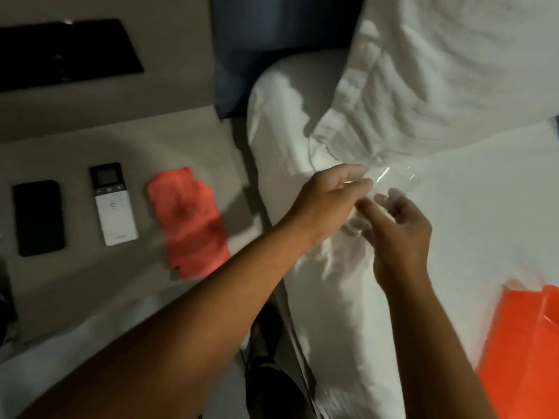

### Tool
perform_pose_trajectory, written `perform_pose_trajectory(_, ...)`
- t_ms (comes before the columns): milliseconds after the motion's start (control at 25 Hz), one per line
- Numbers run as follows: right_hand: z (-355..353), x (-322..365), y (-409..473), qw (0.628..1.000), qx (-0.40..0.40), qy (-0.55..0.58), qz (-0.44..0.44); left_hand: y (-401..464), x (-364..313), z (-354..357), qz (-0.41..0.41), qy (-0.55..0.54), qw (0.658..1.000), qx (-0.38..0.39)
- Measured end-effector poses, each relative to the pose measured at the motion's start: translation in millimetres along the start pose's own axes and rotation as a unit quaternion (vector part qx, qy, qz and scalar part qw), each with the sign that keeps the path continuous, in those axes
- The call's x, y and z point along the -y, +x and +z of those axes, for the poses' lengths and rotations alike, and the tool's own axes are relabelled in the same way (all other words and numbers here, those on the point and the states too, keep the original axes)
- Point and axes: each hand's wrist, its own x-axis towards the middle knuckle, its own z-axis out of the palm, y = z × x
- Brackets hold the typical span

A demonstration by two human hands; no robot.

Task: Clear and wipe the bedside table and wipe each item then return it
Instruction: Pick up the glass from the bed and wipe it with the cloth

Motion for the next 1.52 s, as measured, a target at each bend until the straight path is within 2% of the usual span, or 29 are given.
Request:
perform_pose_trajectory(80,37,-16,-34,0.999,0.029,-0.017,-0.033,-25,14,-39,-0.008,-0.097,0.994,-0.042)
perform_pose_trajectory(160,84,-33,-61,0.991,0.097,-0.059,-0.075,-50,30,-87,0.002,-0.147,0.983,-0.106)
perform_pose_trajectory(280,143,-61,-83,0.94,0.281,-0.138,-0.137,-84,57,-161,0.003,-0.146,0.965,-0.22)
perform_pose_trajectory(320,158,-70,-81,0.921,0.31,-0.174,-0.162,-90,65,-182,-0.001,-0.147,0.955,-0.257)
perform_pose_trajectory(400,195,-96,-71,0.889,0.283,-0.288,-0.217,-106,81,-219,-0.019,-0.153,0.935,-0.321)
perform_pose_trajectory(440,212,-109,-67,0.866,0.273,-0.355,-0.222,-112,87,-231,-0.029,-0.155,0.927,-0.34)
perform_pose_trajectory(520,248,-136,-66,0.783,0.299,-0.498,-0.222,-121,97,-248,-0.034,-0.163,0.92,-0.354)
perform_pose_trajectory(560,258,-147,-65,0.742,0.312,-0.549,-0.226,-122,100,-252,-0.036,-0.169,0.92,-0.351)
perform_pose_trajectory(600,266,-156,-63,0.72,0.318,-0.571,-0.233,-125,102,-258,-0.042,-0.173,0.921,-0.347)
perform_pose_trajectory(640,267,-159,-58,0.724,0.318,-0.565,-0.237,-125,102,-261,-0.05,-0.175,0.92,-0.346)
perform_pose_trajectory(680,265,-155,-50,0.766,0.315,-0.521,-0.206,-123,101,-262,-0.062,-0.175,0.917,-0.352)
perform_pose_trajectory(760,258,-144,-41,0.883,0.32,-0.327,-0.11,-117,102,-260,-0.082,-0.157,0.905,-0.386)
perform_pose_trajectory(800,249,-135,-47,0.915,0.322,-0.229,-0.086,-112,102,-255,-0.079,-0.141,0.897,-0.412)
perform_pose_trajectory(840,243,-125,-61,0.925,0.342,-0.144,-0.086,-107,104,-250,-0.07,-0.133,0.89,-0.43)
perform_pose_trajectory(920,239,-109,-84,0.911,0.378,-0.095,-0.133,-95,108,-234,-0.047,-0.159,0.897,-0.41)
perform_pose_trajectory(1000,239,-97,-87,0.906,0.372,-0.131,-0.157,-91,105,-215,-0.039,-0.222,0.912,-0.343)
perform_pose_trajectory(1080,243,-86,-77,0.931,0.351,-0.079,-0.068,-84,104,-212,-0.024,-0.25,0.919,-0.303)
perform_pose_trajectory(1160,240,-84,-73,0.939,0.343,-0.025,0.015,-80,98,-216,-0.014,-0.199,0.924,-0.325)
perform_pose_trajectory(1280,237,-86,-70,0.936,0.351,-0.03,-0.021,-67,83,-210,-0.027,-0.133,0.904,-0.406)
perform_pose_trajectory(1360,237,-85,-70,0.947,0.322,0.006,0.012,-60,80,-206,-0.038,-0.076,0.892,-0.445)
perform_pose_trajectory(1440,236,-80,-70,0.949,0.315,0.021,0.018,-57,76,-216,-0.055,-0.074,0.899,-0.429)
perform_pose_trajectory(1520,239,-79,-65,0.946,0.324,0.009,-0.001,-53,72,-225,-0.062,-0.175,0.913,-0.364)
